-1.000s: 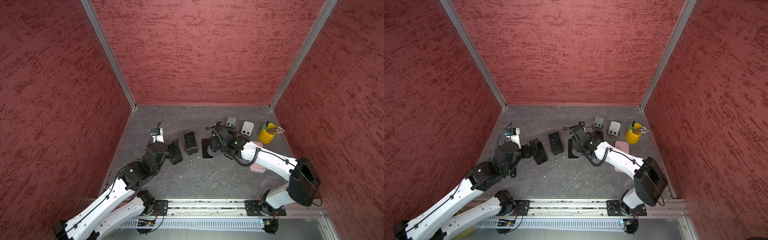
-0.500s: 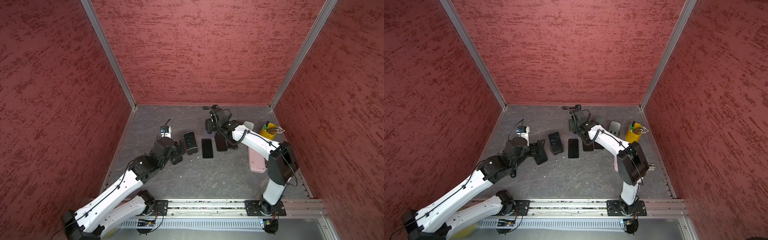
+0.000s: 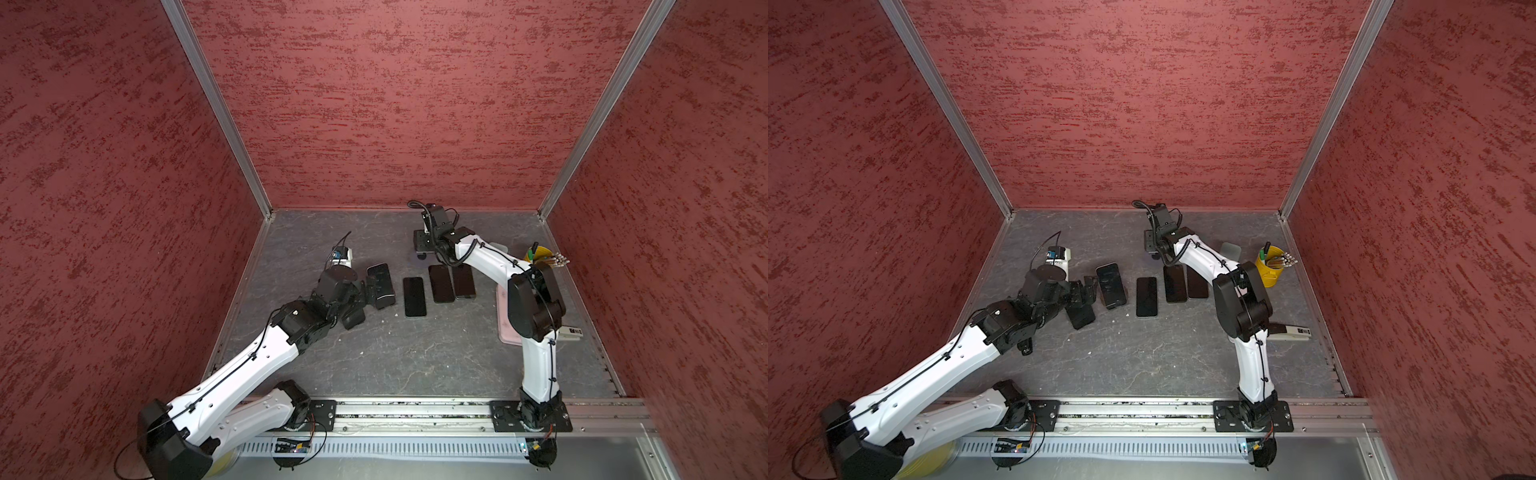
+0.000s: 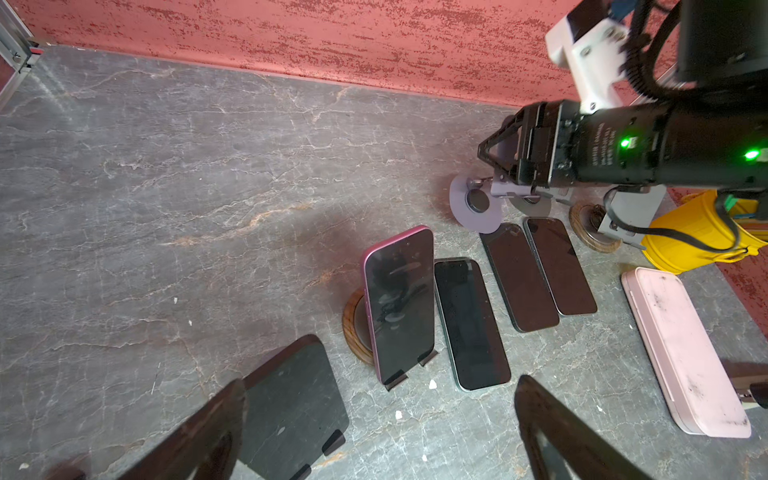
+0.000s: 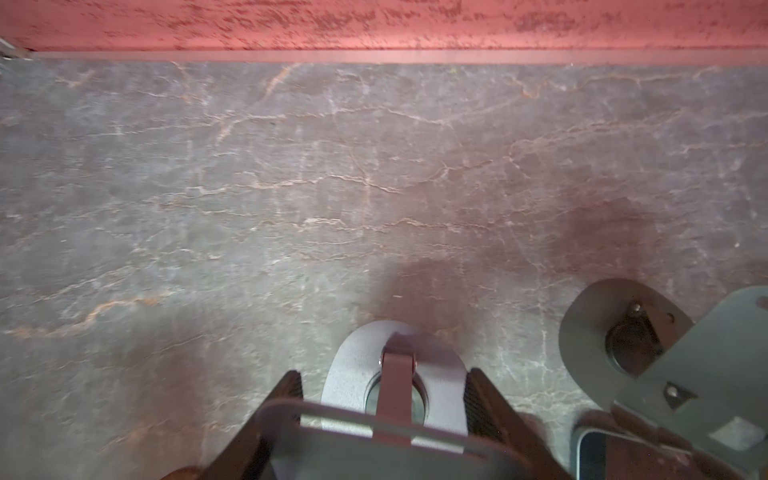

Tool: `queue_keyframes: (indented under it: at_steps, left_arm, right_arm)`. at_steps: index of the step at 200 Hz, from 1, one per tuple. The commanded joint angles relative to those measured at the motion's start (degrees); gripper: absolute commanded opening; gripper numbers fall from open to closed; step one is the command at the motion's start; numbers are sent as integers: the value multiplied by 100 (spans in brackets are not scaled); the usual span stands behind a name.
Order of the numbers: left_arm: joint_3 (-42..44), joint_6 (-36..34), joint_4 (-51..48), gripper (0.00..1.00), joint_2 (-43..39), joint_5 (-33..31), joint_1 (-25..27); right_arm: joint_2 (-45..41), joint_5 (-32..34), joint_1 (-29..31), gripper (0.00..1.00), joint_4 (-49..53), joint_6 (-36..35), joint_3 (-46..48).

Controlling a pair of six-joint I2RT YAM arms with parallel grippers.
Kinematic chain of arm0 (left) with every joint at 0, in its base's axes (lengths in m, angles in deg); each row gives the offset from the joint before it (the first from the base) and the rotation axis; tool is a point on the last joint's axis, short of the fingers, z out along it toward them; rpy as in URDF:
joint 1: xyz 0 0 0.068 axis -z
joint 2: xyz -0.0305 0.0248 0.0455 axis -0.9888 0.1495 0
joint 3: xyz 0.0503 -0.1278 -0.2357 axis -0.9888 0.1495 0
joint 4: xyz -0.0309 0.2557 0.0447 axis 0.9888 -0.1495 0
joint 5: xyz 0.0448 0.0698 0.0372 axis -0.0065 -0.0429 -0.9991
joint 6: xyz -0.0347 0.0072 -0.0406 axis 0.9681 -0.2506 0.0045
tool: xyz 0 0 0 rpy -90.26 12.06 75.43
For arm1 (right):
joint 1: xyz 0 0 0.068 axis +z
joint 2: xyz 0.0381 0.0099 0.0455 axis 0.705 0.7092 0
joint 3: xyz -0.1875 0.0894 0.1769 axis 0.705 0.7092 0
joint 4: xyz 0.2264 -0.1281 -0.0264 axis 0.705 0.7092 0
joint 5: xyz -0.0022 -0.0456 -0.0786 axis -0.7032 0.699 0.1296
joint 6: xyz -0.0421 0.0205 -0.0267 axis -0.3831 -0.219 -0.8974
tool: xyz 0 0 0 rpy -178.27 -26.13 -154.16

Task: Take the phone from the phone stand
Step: 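Carry the grey stand with the right gripper toward the stands by the yellow cup, then set the grey stand beside the other stands and open the right gripper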

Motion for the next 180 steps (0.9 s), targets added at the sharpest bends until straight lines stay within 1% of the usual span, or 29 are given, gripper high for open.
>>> queue_keyframes:
  at_steps: [1, 102, 115, 153, 180]
  left_arm:
    - [-151, -95, 153, 100, 96, 87, -96]
    - [-220, 2, 164, 100, 325, 202, -183]
    - [-232, 3, 155, 100, 344, 202, -181]
    - [-273, 10, 152, 100, 427, 202, -189]
    - [-322, 12, 146, 100, 520, 219, -189]
  right_arm:
    - [107, -185, -163, 56, -65, -68, -261]
    - [603, -220, -428, 58, -22, -154, -548]
    - [679, -207, -437, 59, 28, -165, -615]
    - [859, -206, -440, 67, 121, -175, -803]
    - [913, -207, -446, 69, 135, -183, -850]
